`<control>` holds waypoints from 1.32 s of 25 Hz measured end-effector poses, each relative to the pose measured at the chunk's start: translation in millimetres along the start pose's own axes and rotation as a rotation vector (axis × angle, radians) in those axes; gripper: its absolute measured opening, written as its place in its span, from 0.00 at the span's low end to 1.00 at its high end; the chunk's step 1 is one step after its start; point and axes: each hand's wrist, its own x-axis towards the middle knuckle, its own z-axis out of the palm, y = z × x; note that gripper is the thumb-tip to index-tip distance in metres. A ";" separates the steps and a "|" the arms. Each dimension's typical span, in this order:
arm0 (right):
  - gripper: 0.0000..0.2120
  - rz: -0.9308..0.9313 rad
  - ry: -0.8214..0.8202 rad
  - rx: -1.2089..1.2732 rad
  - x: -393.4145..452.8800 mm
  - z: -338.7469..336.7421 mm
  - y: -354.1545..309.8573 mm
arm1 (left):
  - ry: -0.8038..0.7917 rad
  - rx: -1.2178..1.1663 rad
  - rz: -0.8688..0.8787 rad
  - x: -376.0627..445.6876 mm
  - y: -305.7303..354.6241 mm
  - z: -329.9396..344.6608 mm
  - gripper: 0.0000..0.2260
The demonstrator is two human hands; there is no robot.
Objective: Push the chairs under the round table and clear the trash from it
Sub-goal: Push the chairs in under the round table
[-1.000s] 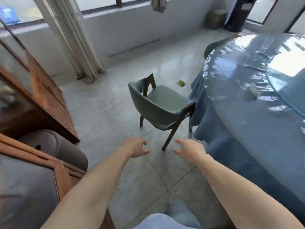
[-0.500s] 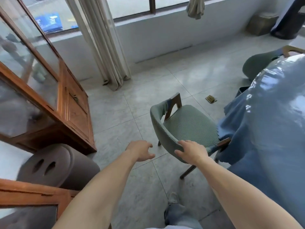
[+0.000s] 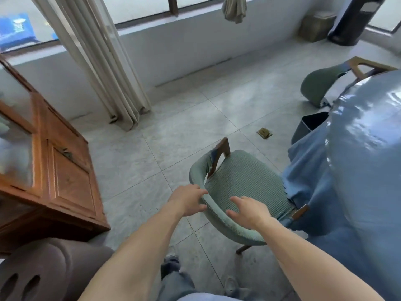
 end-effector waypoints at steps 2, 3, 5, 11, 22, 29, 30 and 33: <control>0.31 0.046 -0.035 0.053 15.1 -2.1 -10.0 | -0.013 0.027 0.085 26.6 -21.3 -6.4 0.28; 0.33 0.078 -0.053 0.094 20.7 -2.8 -16.1 | -0.046 0.038 0.134 37.9 -31.1 -8.2 0.30; 0.37 0.146 -0.077 0.215 28.0 3.3 -33.9 | -0.148 0.084 0.223 56.9 -52.1 -9.0 0.33; 0.38 0.343 -0.092 0.302 29.7 39.7 -92.3 | -0.268 0.286 0.521 98.1 -77.4 2.0 0.37; 0.30 0.459 -0.187 0.346 48.1 54.0 -74.0 | -0.330 0.444 0.751 134.5 -63.8 19.1 0.18; 0.30 0.481 -0.156 0.467 84.2 27.4 -83.7 | -0.352 0.489 0.721 166.3 -76.3 -13.4 0.19; 0.30 0.487 -0.160 0.493 91.6 23.3 -84.2 | -0.361 0.491 0.722 173.6 -80.1 -18.3 0.19; 0.30 0.510 -0.149 0.516 111.5 13.2 -84.9 | -0.357 0.495 0.754 193.4 -89.3 -31.4 0.20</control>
